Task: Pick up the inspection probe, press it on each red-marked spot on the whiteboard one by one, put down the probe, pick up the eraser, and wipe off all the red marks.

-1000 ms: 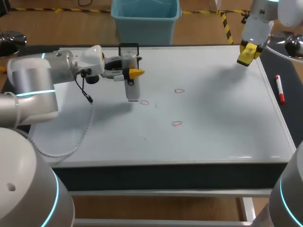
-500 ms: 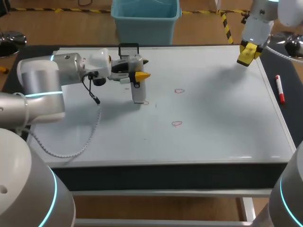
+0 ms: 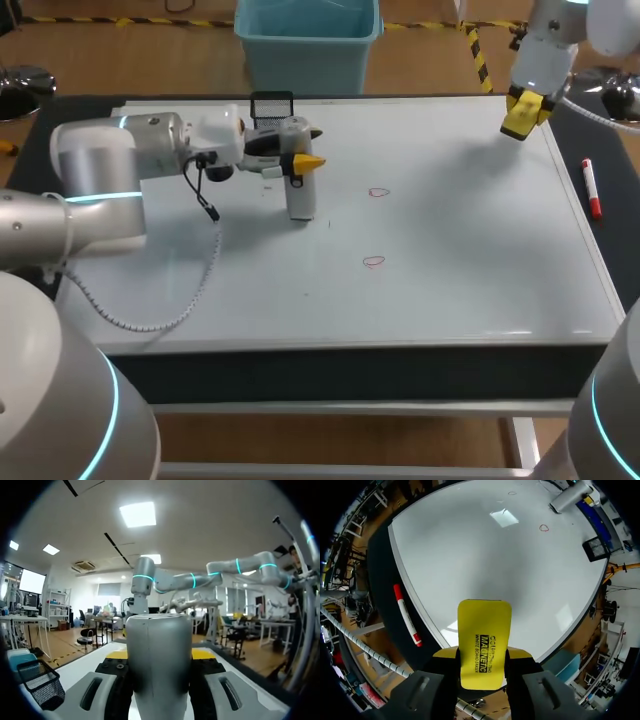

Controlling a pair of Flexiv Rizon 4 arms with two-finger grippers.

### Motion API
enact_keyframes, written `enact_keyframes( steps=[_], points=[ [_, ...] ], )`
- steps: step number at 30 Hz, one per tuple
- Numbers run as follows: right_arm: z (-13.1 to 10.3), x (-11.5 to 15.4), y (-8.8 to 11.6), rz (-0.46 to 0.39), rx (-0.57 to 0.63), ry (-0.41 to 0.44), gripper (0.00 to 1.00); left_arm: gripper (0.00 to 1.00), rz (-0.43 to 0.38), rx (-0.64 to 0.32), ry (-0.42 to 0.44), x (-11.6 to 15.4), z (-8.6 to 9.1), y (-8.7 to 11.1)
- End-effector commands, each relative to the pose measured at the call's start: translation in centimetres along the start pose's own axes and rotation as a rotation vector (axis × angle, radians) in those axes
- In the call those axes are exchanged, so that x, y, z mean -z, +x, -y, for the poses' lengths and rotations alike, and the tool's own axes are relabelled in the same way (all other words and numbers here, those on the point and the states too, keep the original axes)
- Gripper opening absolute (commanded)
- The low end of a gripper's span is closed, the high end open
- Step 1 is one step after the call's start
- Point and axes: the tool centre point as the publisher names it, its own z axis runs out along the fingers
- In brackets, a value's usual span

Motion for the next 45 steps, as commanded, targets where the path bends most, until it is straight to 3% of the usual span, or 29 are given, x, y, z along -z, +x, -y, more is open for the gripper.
enact_keyframes(
  steps=[1, 33, 45],
  points=[
    [0.07, 0.16, 0.06, -0.003, 0.003, 0.000, 0.00, 0.00, -0.016, -0.014, 0.008, -0.15, -0.33, -0.17],
    [0.07, 0.16, 0.06, -0.003, 0.003, 0.000, 0.00, 0.00, -0.051, -0.024, -0.019, -0.24, -1.11, 0.49],
    [0.07, 0.16, 0.06, -0.003, 0.003, 0.000, 0.00, 0.00, -0.054, -0.028, -0.001, -0.25, -0.45, 0.76]
  ],
)
